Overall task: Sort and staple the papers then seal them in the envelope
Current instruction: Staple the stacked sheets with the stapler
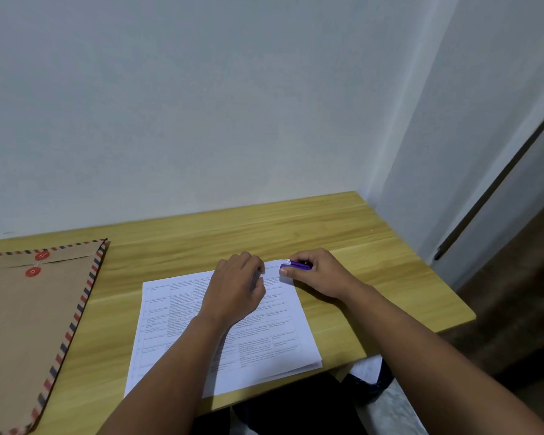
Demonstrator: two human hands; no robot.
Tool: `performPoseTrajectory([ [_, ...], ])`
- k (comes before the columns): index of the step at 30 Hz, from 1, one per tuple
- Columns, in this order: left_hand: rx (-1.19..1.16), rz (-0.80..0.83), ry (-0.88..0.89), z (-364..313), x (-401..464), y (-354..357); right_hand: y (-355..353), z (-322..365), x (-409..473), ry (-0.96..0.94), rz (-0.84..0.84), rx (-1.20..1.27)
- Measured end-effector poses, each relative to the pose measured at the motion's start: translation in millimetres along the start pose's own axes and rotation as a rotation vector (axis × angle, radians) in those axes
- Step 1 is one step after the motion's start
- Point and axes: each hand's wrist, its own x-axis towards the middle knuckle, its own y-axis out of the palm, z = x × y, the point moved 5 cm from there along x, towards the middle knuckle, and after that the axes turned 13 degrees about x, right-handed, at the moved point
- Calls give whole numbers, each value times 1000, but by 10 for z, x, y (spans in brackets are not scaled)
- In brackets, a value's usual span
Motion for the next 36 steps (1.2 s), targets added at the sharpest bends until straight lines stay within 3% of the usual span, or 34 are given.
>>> performPoseTrajectory([
  [16, -6, -2, 8, -4, 17, -7, 36, -73, 62, -16, -74, -12],
  [24, -4, 10, 4, 0, 16, 6, 49, 60, 149, -48, 104, -443],
  [36, -14, 20, -3, 16, 11, 29, 121, 52, 146, -69, -120, -503],
])
